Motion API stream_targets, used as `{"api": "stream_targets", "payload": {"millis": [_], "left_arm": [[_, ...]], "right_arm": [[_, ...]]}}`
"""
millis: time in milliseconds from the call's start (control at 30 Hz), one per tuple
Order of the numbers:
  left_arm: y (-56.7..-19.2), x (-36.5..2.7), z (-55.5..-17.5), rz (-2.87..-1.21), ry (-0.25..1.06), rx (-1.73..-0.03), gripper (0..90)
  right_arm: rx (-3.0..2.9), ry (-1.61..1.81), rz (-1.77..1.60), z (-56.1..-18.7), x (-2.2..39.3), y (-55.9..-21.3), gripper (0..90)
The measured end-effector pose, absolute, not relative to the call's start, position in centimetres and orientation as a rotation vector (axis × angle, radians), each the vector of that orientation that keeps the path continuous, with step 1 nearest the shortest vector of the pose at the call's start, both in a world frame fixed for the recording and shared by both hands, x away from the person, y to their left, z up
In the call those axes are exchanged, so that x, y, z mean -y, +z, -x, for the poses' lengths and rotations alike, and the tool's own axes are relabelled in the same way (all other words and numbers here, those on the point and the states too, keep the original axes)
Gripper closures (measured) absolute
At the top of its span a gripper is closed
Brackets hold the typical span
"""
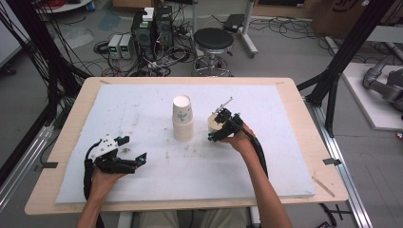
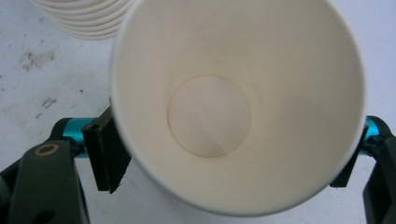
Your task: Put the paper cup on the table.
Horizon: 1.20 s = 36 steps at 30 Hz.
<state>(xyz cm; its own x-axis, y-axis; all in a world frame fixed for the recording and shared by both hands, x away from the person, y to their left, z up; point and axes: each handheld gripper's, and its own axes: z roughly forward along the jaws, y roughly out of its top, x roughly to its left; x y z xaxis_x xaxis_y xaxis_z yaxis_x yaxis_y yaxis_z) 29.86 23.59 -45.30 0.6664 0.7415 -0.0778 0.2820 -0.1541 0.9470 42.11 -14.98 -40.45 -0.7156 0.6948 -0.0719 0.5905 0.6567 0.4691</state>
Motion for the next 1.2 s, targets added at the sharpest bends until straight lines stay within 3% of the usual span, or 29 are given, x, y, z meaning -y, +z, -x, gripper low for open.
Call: {"api": "stream_targets", "payload": {"millis": [400,1200], "left_arm": [[-45.3,-23.6,-29.9,-1.726,0.494,-0.829,1.8],[-45.3,-23.8,-29.7,-1.71,0.508,-0.828,1.8]], "right_arm": [[-2.593,0.682,-1.044,-41.2,16.5,-40.2,18.7],[-2.31,1.075,-1.006,-33.7,22.9,-40.9,18.8]]}}
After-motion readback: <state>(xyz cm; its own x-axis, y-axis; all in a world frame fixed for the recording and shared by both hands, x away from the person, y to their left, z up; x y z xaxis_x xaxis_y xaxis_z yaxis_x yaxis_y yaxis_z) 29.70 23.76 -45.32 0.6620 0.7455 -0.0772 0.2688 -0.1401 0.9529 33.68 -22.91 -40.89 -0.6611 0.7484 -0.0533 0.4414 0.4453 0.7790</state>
